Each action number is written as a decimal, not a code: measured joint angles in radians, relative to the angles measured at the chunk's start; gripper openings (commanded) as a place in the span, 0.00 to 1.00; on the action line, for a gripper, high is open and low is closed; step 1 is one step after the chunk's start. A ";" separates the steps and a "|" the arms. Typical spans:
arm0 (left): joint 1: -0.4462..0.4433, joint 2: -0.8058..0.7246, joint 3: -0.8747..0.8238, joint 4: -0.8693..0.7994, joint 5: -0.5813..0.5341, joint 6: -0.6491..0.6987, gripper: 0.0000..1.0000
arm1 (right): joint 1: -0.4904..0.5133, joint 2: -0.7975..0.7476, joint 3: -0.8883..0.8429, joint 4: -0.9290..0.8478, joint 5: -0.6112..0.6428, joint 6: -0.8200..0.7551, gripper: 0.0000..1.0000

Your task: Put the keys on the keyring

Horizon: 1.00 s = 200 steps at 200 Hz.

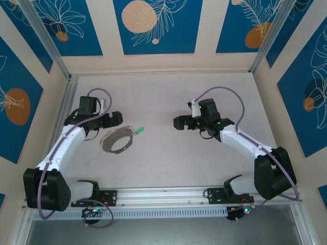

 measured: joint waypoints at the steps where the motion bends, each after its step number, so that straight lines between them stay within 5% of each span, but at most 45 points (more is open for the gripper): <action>1: -0.001 0.000 0.000 -0.005 0.000 0.000 1.00 | 0.001 0.001 0.000 0.000 -0.003 0.000 1.00; 97: -0.014 -0.046 -0.096 -0.201 -0.001 -0.013 0.56 | 0.080 0.005 -0.066 0.098 -0.164 -0.027 1.00; 200: -0.201 0.402 0.132 0.004 -0.004 -0.008 0.21 | 0.024 0.008 -0.078 0.138 -0.193 -0.019 0.97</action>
